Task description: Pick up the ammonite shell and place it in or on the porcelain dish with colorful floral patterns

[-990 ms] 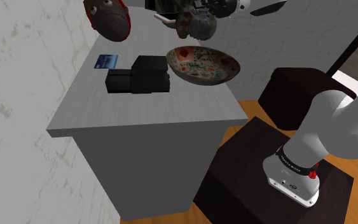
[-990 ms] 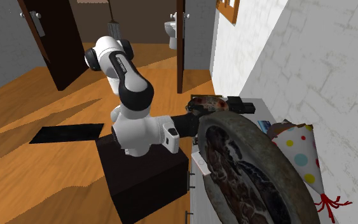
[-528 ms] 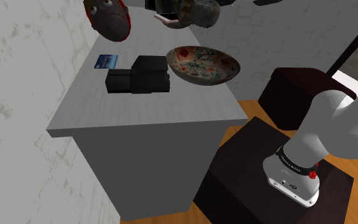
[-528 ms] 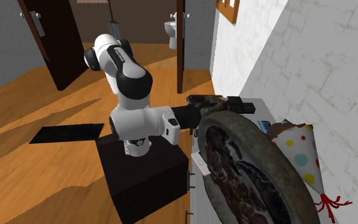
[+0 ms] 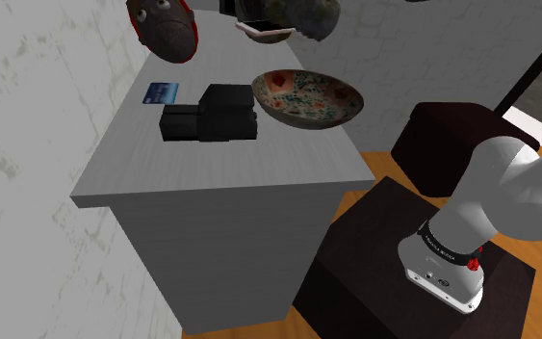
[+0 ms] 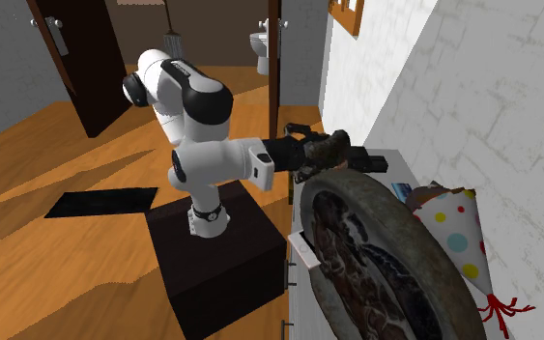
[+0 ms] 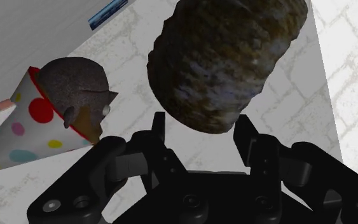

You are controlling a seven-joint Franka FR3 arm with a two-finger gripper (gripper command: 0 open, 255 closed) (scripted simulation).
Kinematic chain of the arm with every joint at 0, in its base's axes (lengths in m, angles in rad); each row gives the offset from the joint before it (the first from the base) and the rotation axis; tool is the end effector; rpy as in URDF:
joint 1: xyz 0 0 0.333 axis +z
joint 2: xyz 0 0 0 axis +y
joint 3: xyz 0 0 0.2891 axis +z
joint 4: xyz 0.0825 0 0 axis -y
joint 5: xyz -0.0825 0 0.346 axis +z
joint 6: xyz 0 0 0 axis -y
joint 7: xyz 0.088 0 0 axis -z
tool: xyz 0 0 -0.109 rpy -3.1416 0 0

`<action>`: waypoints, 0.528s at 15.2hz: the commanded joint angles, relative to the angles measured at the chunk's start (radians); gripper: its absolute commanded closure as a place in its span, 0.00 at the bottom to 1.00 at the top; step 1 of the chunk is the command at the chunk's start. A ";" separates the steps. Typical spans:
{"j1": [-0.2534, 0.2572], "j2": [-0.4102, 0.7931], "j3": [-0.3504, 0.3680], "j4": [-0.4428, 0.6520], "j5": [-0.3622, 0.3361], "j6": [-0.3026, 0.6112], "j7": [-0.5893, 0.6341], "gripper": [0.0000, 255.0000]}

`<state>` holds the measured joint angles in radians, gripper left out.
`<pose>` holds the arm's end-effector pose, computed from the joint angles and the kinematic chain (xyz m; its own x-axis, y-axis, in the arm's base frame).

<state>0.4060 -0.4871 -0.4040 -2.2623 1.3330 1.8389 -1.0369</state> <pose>0.4074 0.0506 0.5923 0.6840 -0.0328 0.7288 0.7117 -0.1891 -0.6765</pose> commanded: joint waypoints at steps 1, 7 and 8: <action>-0.003 -0.075 0.050 -0.063 0.006 0.052 0.019 1.00; -0.007 -0.260 0.188 -0.205 0.046 0.169 0.086 1.00; -0.006 -0.260 0.187 -0.216 0.050 0.170 0.074 1.00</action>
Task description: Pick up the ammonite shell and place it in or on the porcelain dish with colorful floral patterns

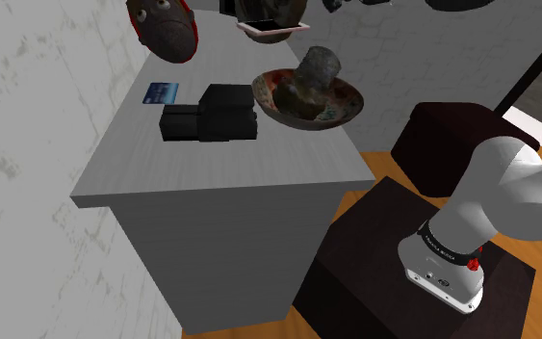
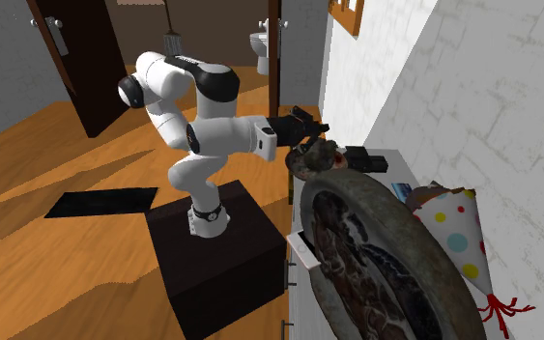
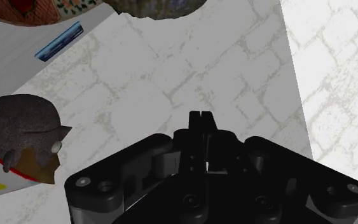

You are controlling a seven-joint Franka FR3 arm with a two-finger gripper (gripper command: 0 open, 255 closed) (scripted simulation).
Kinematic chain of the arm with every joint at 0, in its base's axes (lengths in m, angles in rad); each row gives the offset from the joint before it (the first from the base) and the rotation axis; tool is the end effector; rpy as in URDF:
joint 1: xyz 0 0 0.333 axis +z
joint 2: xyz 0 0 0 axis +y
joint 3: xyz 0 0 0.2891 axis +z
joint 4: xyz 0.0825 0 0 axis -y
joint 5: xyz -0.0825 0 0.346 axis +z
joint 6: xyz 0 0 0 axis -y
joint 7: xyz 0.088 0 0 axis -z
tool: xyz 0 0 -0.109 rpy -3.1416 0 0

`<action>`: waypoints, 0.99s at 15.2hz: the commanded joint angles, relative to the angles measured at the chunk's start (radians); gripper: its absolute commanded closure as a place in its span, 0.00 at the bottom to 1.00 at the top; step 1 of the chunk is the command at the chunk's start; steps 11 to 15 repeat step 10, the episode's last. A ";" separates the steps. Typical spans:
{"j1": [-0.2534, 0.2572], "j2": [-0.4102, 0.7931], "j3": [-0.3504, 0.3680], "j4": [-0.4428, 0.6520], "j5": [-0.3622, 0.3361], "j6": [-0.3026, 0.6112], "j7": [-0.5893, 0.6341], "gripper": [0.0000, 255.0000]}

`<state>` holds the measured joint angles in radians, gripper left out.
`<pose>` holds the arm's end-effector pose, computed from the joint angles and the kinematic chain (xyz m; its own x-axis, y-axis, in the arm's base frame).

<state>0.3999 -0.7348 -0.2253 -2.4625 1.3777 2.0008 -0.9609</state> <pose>0.3332 0.1005 0.6006 0.6824 -0.0329 0.7302 0.7131 -0.1896 -0.6750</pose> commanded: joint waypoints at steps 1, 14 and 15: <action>0.000 0.000 0.000 0.000 0.000 0.000 0.000 1.00; -0.415 -0.178 0.550 0.134 -0.659 -0.045 1.414 0.00; -0.415 -0.178 0.550 0.134 -0.659 -0.045 1.414 0.00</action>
